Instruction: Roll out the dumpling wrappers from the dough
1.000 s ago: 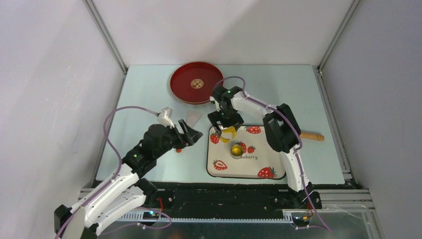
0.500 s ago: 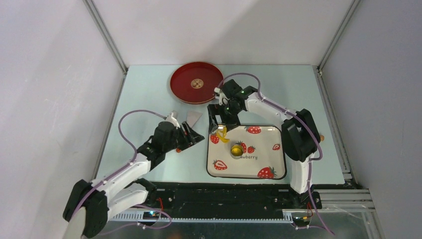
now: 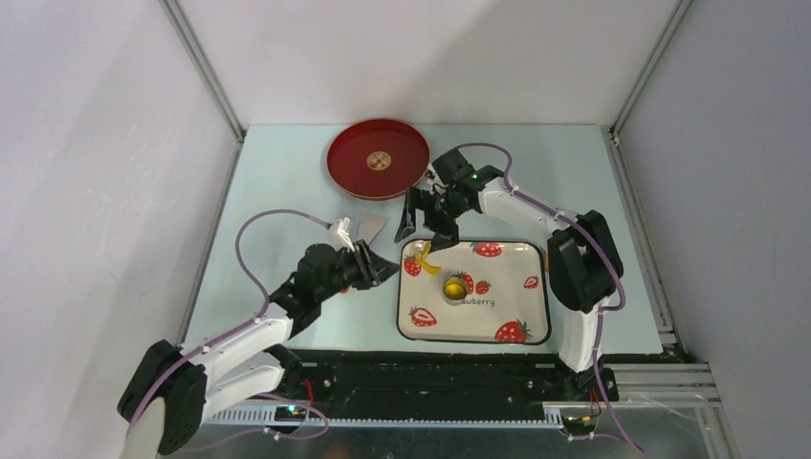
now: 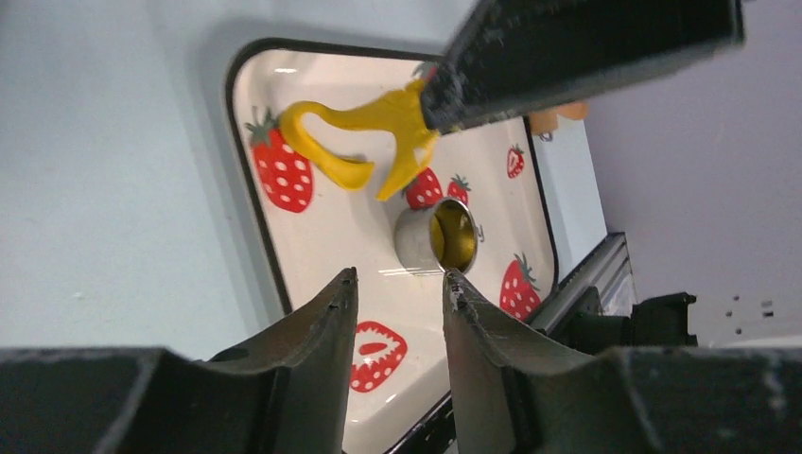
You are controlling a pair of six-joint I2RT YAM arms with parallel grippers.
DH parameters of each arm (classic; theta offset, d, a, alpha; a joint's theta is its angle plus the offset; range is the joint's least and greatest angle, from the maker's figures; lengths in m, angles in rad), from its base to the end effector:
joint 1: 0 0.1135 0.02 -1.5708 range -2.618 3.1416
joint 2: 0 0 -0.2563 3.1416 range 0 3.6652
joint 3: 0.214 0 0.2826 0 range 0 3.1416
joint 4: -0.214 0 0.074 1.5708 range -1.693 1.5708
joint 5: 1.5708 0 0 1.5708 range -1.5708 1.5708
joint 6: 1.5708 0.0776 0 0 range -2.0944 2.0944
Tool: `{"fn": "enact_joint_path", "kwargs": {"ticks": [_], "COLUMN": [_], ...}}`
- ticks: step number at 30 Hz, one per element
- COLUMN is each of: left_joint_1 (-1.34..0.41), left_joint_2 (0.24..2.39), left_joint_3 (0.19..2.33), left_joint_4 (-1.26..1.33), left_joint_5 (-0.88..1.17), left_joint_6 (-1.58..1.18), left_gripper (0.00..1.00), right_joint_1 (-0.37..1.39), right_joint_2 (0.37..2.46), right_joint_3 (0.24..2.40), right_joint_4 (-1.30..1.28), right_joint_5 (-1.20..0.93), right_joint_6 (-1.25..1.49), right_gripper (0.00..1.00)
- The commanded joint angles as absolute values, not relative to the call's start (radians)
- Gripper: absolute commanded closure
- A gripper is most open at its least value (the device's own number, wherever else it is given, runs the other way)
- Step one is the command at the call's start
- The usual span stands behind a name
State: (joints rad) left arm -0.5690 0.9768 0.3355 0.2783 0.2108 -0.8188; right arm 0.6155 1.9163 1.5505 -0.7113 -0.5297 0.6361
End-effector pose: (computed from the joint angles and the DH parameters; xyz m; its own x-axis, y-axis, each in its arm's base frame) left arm 0.2220 -0.1612 0.1556 -0.7095 -0.3940 -0.5843 0.2540 0.6305 -0.7335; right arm 0.3472 0.2935 0.1878 -0.9905 -0.0725 -0.1169 -0.1309 0.7576 0.6394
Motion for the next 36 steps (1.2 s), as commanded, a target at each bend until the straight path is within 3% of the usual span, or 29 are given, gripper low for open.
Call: {"fn": "enact_joint_path", "kwargs": {"ticks": [1,10,15,26,31,36], "left_joint_1": [-0.647,-0.781,-0.833,-0.849,-0.849,-0.849], "left_joint_2": [0.961,1.085,1.163,1.307,1.354,1.345], "left_joint_3": [0.343,0.465,0.549,0.632,0.640,0.616], "left_joint_4": [0.389,0.378,0.322,0.296,0.286,0.264], "left_joint_5": [0.146,0.040,0.005,-0.103,-0.145,-0.216], "left_joint_6": [-0.747,-0.675,-0.610,-0.624,-0.661,-0.695], "left_gripper": [0.57,0.67,0.67,0.68,0.78,0.80], "right_joint_1": [0.610,0.619,0.618,0.612,0.608,0.602], "right_joint_2": [1.859,1.871,1.871,1.853,1.840,1.824], "right_joint_3": [1.552,1.550,1.551,1.543,1.533,1.513], "right_joint_4": [-0.675,-0.695,-0.711,-0.729,-0.733,-0.731], "right_joint_5": [-0.555,-0.572,-0.587,-0.613,-0.622,-0.636], "right_joint_6": [0.741,0.782,0.789,0.790,0.792,0.789], "right_gripper": [0.01,0.01,0.01,0.01,0.00,0.01]}}
